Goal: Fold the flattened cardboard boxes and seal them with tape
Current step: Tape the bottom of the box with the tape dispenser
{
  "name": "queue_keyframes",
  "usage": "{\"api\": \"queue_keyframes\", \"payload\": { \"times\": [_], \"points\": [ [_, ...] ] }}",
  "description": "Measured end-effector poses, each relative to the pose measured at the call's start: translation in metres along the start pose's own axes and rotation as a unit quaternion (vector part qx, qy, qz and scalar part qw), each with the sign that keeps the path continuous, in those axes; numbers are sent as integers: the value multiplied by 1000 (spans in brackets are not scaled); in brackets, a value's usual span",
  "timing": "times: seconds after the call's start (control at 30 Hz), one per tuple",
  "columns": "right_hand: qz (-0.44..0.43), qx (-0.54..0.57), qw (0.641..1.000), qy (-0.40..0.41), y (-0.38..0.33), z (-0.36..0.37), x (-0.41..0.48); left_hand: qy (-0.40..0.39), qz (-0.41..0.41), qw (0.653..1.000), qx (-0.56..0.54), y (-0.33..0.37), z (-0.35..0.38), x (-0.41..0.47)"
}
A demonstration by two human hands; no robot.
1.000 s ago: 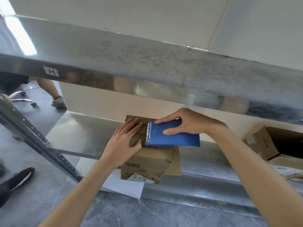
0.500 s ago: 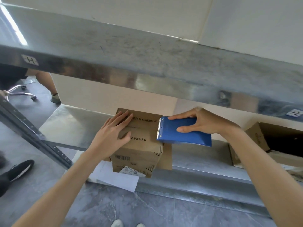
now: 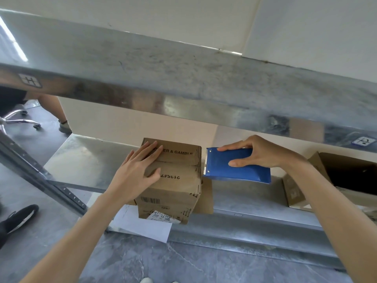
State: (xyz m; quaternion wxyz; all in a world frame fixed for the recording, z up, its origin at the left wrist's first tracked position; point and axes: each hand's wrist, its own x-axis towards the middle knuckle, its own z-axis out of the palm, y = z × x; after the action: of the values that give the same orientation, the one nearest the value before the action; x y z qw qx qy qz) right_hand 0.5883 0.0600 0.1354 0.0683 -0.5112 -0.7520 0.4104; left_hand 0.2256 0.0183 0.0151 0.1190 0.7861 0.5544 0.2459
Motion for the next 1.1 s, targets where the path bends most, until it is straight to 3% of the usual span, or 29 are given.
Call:
{"api": "queue_keyframes", "payload": {
  "times": [0.4, 0.63, 0.77, 0.87, 0.97, 1.1],
  "points": [
    [40, -39, 998, 16, -2, 4, -9, -6, 4, 1000, -18, 5, -3, 1],
    [43, -160, 985, 56, -20, 25, 11, -5, 2, 1000, -28, 8, -5, 1],
    [32, -291, 953, 74, -21, 56, 25, -10, -7, 999, -44, 10, -4, -1],
    [47, -287, 952, 93, -7, 74, 34, -11, -10, 999, -47, 10, -5, -1],
    [64, -275, 948, 146, 19, 83, 35, -13, -11, 999, -45, 10, -5, 0],
    [113, -299, 911, 262, 65, 107, 39, -8, -13, 998, -56, 12, -5, -1]
  ]
}}
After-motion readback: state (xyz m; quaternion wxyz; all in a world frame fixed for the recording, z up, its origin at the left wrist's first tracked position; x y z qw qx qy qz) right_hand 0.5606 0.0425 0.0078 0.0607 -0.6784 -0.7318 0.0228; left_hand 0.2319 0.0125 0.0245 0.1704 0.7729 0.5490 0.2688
